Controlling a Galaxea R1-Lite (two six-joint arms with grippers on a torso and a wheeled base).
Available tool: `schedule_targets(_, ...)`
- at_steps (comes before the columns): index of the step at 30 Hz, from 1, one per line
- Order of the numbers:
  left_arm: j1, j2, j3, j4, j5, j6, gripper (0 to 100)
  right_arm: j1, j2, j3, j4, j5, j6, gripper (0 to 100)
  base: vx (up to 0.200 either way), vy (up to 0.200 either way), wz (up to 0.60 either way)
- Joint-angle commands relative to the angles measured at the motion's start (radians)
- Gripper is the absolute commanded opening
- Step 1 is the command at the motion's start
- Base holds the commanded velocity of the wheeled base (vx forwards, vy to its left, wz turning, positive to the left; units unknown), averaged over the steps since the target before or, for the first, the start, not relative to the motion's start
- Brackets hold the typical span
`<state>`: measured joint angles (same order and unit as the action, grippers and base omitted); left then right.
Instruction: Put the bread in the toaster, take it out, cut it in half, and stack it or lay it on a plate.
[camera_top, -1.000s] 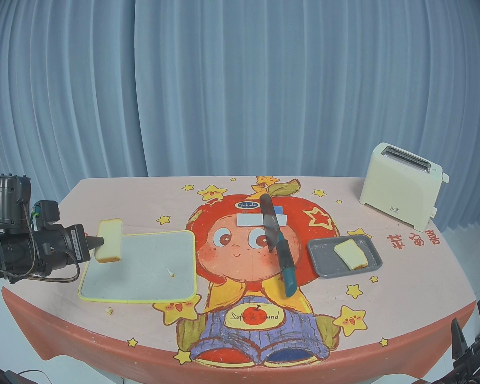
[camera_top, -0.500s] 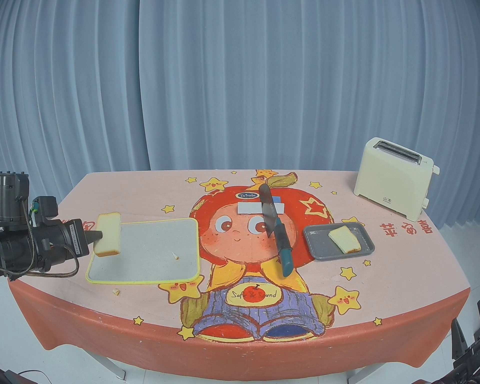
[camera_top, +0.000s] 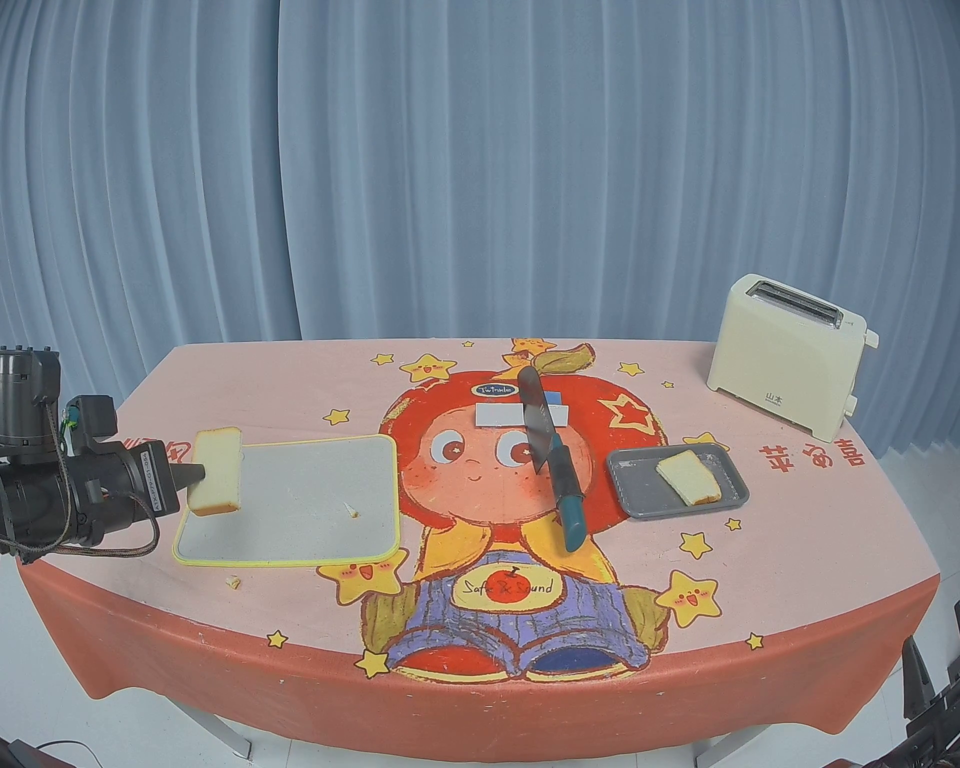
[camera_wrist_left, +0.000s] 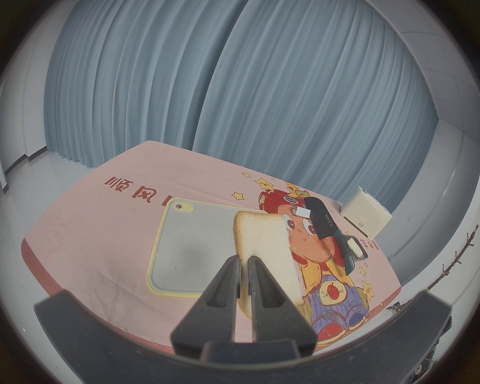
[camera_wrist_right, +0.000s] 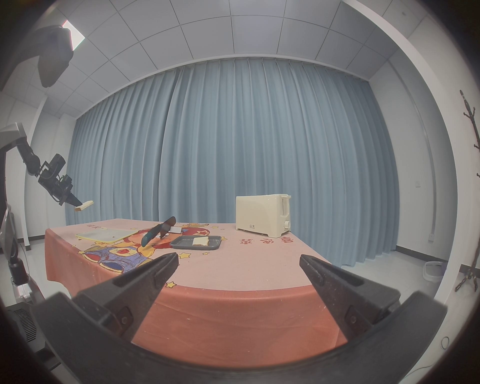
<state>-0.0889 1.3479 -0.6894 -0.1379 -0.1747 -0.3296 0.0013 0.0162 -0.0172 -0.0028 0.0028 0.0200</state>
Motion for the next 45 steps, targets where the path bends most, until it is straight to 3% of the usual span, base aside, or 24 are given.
schedule_targets(1,0.000,0.000,-0.001,0.000,0.001,0.000,0,0.000,-0.016,0.017,0.000,0.000,0.000,100,0.000,-0.200,0.00)
schedule_targets(40,-0.002,-0.003,0.005,0.000,0.001,0.006,0,0.000,-0.016,0.017,0.000,0.000,0.000,100,0.000,-0.200,0.00)
schedule_targets(45,-0.002,-0.012,0.004,0.000,-0.005,0.004,0,0.000,-0.016,0.017,0.000,0.000,0.000,100,0.000,0.000,0.00)
